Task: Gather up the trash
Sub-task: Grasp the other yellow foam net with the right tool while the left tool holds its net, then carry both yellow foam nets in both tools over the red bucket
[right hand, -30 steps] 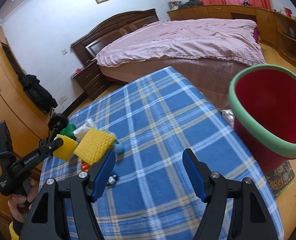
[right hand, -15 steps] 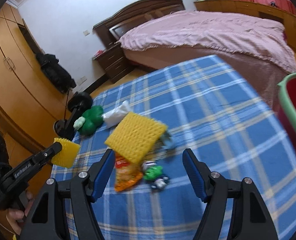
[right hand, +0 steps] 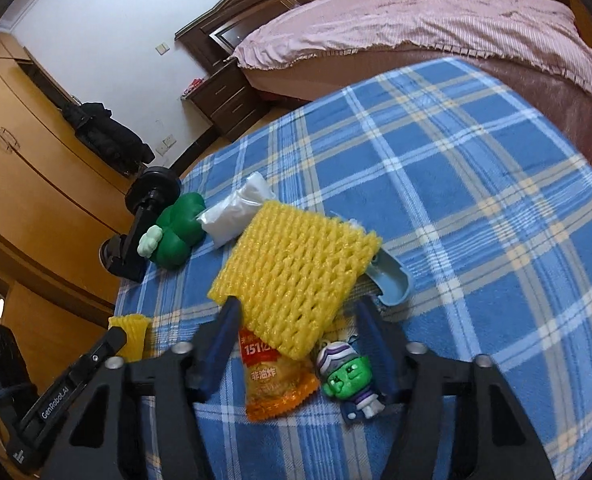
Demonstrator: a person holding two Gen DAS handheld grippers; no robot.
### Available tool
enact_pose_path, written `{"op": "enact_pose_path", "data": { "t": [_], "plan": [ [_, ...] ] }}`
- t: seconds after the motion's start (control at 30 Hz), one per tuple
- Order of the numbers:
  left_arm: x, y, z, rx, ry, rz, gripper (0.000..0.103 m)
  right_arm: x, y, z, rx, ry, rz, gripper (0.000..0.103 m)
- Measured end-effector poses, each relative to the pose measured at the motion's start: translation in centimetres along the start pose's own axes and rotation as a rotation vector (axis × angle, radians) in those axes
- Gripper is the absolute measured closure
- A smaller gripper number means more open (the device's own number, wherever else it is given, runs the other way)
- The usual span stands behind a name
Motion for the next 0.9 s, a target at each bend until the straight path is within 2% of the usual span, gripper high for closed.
{"op": "enact_pose_path", "data": {
  "t": [0.1, 0.23, 0.4, 0.63, 0.9],
  "plan": [
    [-0.2, 0.1, 0.1, -0.007, -0.005, -0.004, 0.092, 0.3, -0.2, 0.0, 0.005, -0.007, 0.038, 0.061],
    [-0.8, 0.5, 0.1, -0.013, -0.010, -0.016, 0.092, 1.3, 0.5, 0.1, -0.028, 0.039, 0.058, 0.085],
    [-1.9, 1.2, 0.2, -0.022, -0.020, -0.039, 0.092, 2.3, 2.2, 0.1, -0.080, 0.098, 0.075, 0.088],
    [-4.1, 2.9, 0.7, -0.057, -0.042, -0.075, 0.092, 2.9, 5.4, 0.1, -0.134, 0.110, 0.112, 0.089],
    [-7.2, 4.6, 1.2, -0.078, -0.064, -0.131, 0.092, 2.3, 9.4, -0.1, -0.191, 0.117, 0.095, 0.089]
  ]
}}
Point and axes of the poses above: each gripper's, at about its wrist camera, not at the fingertips, and y roughly against the way its jaws point, x to its left, z to its top, the point moved 8 cm from there along -y, roughly the way its jaws point, and after that the axes turned 1 degree about -x, right-handed, at the moved point
